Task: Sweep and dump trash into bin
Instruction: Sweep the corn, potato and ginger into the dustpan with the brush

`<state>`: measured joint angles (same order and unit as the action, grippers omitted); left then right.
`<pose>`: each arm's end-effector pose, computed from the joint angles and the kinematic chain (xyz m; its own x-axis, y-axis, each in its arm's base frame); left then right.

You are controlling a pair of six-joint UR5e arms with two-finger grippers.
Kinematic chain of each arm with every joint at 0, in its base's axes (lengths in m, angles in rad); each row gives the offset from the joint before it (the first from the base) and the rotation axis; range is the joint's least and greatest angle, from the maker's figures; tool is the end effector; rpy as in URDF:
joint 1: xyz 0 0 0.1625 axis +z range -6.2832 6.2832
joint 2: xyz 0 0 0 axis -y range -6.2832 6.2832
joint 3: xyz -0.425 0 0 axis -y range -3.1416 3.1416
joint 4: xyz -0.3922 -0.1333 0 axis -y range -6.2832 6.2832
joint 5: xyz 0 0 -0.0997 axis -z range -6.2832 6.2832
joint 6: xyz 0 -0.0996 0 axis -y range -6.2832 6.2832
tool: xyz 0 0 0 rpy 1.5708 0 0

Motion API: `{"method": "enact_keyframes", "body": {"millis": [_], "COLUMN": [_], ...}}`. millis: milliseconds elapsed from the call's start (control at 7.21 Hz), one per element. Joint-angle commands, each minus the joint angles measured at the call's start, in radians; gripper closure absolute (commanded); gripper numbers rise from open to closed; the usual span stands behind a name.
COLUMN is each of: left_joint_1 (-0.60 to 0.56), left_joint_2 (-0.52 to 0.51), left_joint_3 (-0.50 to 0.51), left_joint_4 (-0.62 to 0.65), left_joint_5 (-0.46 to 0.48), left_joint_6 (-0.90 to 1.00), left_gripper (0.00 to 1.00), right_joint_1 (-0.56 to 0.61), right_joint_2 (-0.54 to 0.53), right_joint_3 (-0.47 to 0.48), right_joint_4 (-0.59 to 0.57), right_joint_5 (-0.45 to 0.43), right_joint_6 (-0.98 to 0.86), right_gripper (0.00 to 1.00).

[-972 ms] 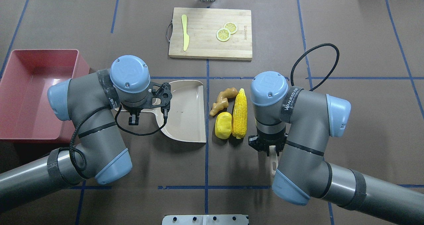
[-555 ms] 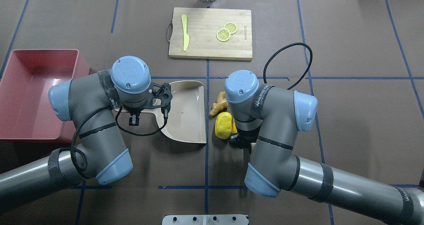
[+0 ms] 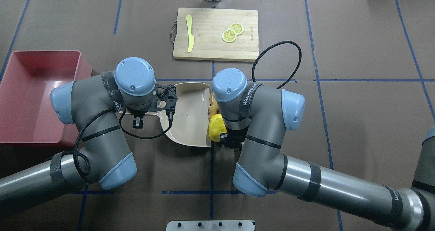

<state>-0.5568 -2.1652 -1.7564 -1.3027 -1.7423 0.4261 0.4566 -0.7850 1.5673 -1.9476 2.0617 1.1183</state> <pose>0.4919 -0.4432 0.2755 0.1036 0.9924 0.0670 -0.8598 0.0555 0.5075 -0.5948 -0.3884 0.2278 0.8388 -0.0176 0.5442 0.1610 0.9628 -0.2171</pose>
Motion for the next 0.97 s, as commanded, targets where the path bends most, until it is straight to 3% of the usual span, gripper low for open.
{"method": "enact_keyframes", "body": {"millis": [0, 555, 833], "left_joint_1": [0.002, 0.018, 0.018], "left_joint_2": [-0.002, -0.025, -0.030], "left_joint_3": [0.000, 0.000, 0.000], "left_joint_4": [0.008, 0.036, 0.036], "left_joint_5": [0.003, 0.029, 0.029], "left_joint_6": [-0.003, -0.007, -0.007], "left_gripper": [1.00, 1.00, 1.00], "right_joint_1": [-0.003, -0.019, -0.021], "right_joint_2": [0.039, 0.087, 0.150], "right_joint_3": [-0.016, -0.027, -0.137], "right_joint_4": [0.012, 0.015, 0.085], "right_joint_5": [0.000, 0.005, 0.006], "right_joint_6": [-0.002, -0.017, -0.017], "right_gripper": [1.00, 1.00, 1.00]}}
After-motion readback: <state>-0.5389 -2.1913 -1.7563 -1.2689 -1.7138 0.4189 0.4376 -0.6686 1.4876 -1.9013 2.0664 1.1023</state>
